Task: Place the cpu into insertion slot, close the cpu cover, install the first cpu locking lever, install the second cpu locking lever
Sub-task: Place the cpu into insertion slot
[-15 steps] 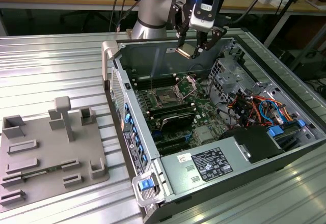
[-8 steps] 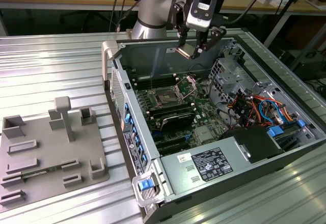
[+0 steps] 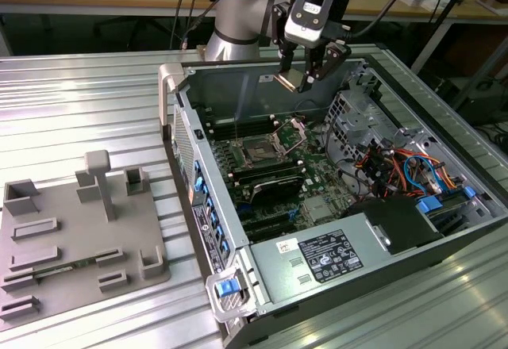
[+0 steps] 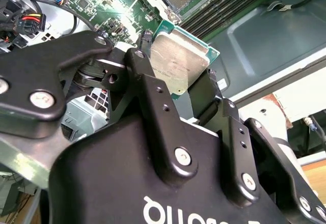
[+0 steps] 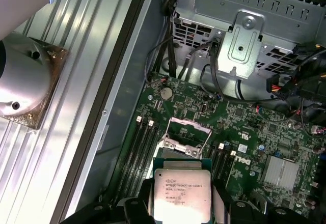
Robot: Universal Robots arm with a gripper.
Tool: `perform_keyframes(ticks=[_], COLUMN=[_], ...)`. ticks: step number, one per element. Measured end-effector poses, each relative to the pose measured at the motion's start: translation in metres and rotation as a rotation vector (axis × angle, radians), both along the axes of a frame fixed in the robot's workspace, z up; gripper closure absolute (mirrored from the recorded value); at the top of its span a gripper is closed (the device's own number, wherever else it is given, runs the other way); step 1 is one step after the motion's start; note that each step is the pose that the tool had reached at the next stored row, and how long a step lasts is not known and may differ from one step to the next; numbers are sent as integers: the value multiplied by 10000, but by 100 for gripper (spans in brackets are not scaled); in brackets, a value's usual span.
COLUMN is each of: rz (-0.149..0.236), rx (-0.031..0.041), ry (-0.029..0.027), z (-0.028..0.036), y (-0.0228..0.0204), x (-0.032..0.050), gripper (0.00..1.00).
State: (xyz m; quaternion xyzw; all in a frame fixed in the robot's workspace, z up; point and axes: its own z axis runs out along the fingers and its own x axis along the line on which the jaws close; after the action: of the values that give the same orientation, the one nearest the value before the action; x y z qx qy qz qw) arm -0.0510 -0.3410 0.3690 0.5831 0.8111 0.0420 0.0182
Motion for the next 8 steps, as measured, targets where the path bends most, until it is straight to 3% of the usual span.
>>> perform_keyframes(ticks=[8], rz=[-17], rx=[1], ry=[0], z=[0], y=[3], x=[-1], gripper=[45])
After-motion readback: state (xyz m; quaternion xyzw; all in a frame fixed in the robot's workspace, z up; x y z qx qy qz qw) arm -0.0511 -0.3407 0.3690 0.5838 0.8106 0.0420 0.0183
